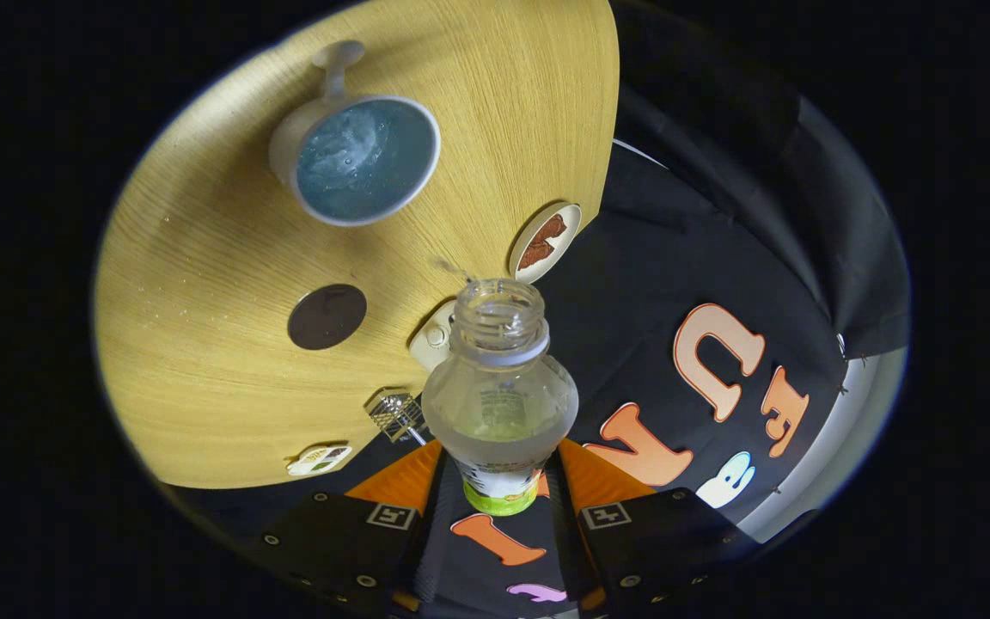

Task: Take the bottle from table, then pour the juice into the cup, finally place the bottle on the coaster

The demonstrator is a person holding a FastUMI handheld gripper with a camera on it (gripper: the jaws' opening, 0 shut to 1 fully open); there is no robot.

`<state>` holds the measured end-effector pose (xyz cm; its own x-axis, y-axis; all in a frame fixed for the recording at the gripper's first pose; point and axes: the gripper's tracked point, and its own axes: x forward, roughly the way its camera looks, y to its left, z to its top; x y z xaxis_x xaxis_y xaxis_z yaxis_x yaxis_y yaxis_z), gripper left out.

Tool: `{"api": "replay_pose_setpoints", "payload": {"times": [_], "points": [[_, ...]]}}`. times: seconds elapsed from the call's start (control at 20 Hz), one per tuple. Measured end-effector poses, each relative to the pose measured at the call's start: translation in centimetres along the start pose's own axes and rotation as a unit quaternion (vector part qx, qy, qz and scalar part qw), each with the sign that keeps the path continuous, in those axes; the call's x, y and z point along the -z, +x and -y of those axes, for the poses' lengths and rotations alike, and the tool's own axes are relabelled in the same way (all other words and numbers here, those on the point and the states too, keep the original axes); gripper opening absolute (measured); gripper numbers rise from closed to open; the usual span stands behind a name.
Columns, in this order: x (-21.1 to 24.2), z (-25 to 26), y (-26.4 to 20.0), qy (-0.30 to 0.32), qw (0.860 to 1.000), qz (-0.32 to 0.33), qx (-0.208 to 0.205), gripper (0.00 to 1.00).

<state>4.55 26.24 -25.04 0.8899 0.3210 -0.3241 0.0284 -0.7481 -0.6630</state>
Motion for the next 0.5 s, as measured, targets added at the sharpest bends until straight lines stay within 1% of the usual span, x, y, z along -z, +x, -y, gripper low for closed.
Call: {"api": "replay_pose_setpoints", "payload": {"times": [0.15,0.25,0.5], "points": [[-0.3,-0.5,0.1,0.038,0.999,0.007,0.002,0.55],[-0.7,-1.2,-0.1,0.08,0.997,0.015,-0.006,0.55],[-1.4,-3.2,-0.5,0.184,0.982,0.031,-0.033,0.56]]}}
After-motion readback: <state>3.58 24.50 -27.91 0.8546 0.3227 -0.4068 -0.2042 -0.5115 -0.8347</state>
